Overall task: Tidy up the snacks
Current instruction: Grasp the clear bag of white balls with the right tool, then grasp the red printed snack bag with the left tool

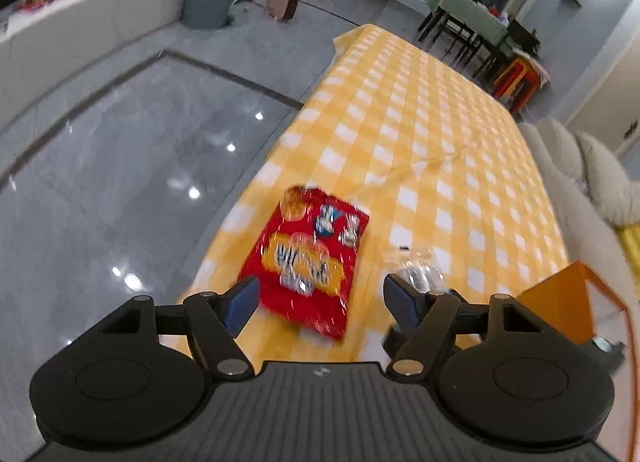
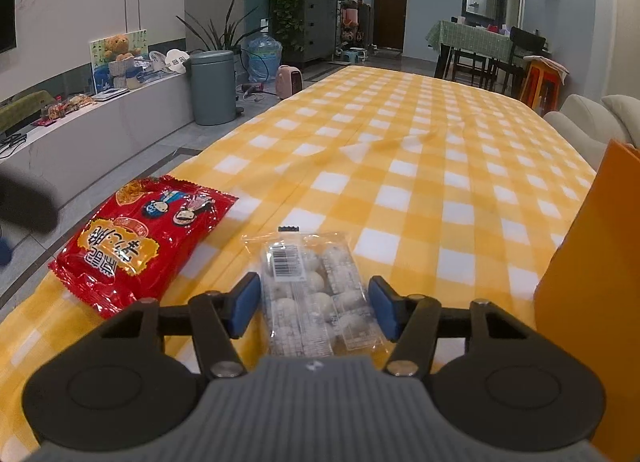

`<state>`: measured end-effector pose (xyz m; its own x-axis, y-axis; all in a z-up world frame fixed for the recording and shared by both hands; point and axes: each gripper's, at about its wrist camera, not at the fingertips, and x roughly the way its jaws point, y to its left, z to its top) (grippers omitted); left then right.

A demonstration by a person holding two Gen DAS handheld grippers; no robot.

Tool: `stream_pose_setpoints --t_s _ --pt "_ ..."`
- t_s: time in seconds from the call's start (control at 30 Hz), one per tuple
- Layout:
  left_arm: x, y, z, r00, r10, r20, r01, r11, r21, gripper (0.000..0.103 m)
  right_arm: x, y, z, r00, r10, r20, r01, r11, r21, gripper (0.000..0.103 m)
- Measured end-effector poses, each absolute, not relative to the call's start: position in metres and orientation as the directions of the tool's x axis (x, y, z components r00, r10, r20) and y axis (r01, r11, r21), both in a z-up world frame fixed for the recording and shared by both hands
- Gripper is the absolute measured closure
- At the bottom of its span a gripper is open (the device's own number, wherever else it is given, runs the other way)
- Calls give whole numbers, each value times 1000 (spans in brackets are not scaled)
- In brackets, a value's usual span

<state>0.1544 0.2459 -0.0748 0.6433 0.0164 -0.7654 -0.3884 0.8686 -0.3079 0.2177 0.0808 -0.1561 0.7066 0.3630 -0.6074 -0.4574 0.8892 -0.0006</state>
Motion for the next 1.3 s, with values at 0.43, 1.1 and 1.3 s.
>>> stream_pose_setpoints --t_s 0.43,1.1,1.3 --pt "202 244 -110 647 38 -762 -277 942 -188 15 215 78 -156 704 367 -608 -456 890 10 44" --pt "222 221 -137 585 160 -795 -250 968 12 0 215 78 -156 705 365 -608 -454 891 8 44" --pt "218 220 -137 617 174 -767 -261 965 9 14 215 78 -155 705 365 -609 -454 891 8 44"
